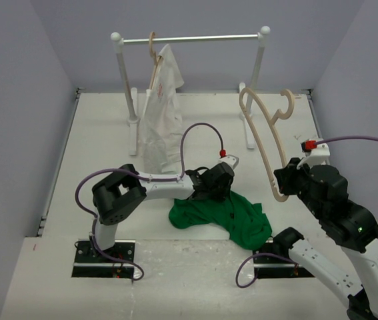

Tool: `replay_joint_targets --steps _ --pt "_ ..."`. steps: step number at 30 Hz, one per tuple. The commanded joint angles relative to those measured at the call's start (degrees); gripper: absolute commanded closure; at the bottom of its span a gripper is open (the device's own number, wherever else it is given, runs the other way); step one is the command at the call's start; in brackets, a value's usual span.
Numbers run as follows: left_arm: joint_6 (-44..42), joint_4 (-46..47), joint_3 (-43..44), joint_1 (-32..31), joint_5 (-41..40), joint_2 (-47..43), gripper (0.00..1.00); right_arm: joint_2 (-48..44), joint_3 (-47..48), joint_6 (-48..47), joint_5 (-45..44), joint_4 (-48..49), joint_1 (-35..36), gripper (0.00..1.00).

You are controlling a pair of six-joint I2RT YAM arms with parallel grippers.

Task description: Place the t-shirt on the hanger

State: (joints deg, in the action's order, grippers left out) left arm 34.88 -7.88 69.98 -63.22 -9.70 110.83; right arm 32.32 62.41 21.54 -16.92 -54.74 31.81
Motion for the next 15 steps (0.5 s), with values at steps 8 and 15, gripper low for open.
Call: replay_joint_targets --steps 8,15 --pt "-0.7 -0.7 4.6 -0.4 -1.8 0.9 1.0 0.1 0.0 -1.0 1.5 3.6 0.1 1.0" --pt "0.0 -8.7 4.6 3.5 -4.3 -4.5 1.0 -3.0 1.1 -4.7 13.5 1.0 0.0 1.0"
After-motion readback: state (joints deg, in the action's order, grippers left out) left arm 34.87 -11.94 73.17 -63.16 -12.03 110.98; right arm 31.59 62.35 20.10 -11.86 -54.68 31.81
